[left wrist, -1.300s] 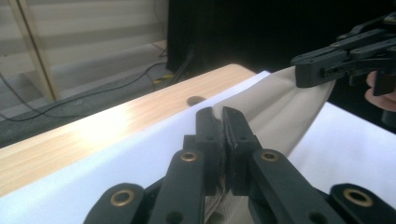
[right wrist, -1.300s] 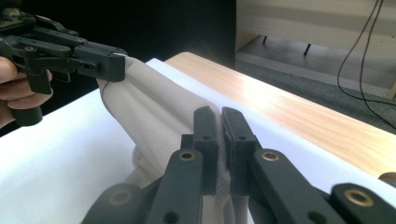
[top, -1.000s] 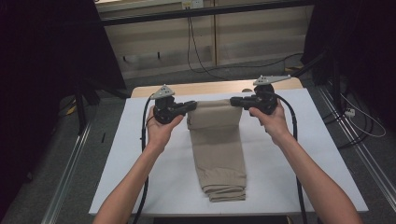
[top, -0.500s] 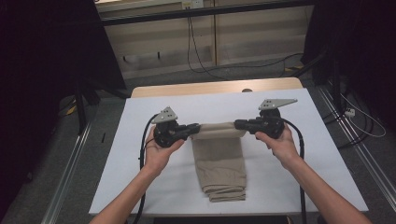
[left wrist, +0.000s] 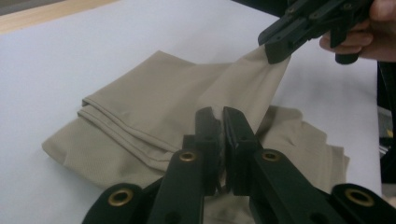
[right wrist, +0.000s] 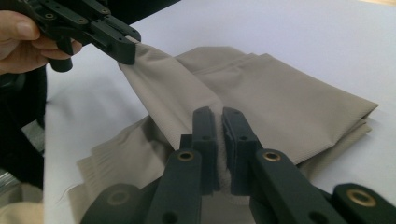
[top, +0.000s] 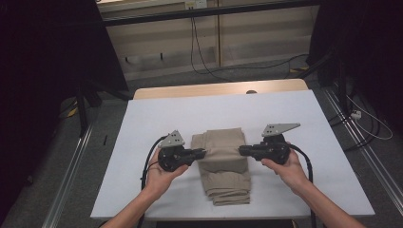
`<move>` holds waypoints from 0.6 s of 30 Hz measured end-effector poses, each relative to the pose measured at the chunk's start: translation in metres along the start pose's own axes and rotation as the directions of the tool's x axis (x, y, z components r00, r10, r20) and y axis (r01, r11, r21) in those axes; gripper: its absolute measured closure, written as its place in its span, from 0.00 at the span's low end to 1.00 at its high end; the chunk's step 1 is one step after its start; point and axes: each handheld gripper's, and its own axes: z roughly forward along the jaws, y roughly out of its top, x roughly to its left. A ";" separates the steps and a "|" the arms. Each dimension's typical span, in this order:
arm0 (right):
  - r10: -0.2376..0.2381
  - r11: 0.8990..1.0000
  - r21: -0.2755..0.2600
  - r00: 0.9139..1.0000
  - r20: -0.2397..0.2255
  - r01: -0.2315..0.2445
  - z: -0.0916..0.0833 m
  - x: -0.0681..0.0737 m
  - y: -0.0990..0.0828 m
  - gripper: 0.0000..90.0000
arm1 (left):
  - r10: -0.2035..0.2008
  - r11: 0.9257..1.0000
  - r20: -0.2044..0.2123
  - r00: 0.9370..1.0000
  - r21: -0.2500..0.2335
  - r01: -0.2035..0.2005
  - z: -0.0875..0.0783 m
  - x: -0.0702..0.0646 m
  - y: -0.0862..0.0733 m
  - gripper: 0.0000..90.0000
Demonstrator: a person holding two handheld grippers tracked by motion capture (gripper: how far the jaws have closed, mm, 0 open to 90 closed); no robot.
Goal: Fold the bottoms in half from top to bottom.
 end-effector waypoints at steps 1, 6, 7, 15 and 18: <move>-0.012 1.000 0.007 1.000 -0.003 0.012 -0.001 0.003 -0.002 0.93 | -0.001 1.000 0.004 1.000 0.001 0.001 0.000 -0.002 -0.003 0.95; -0.048 0.996 0.071 0.999 -0.008 0.049 0.004 0.015 -0.016 0.91 | 0.003 0.998 0.021 1.000 0.056 -0.004 0.004 -0.010 -0.019 0.90; -0.049 0.995 0.086 0.999 -0.016 0.050 0.006 0.017 -0.019 0.91 | 0.004 0.998 0.033 0.999 0.064 -0.006 0.006 -0.011 -0.020 0.88; -0.074 0.986 0.148 0.997 -0.022 0.077 0.007 0.028 -0.031 0.93 | 0.016 0.997 0.025 1.000 0.074 -0.018 0.015 -0.015 -0.019 0.63; -0.079 0.984 0.160 0.997 -0.020 0.081 0.003 0.031 -0.037 0.93 | 0.065 0.988 0.030 0.997 0.135 -0.068 0.024 -0.021 -0.025 0.61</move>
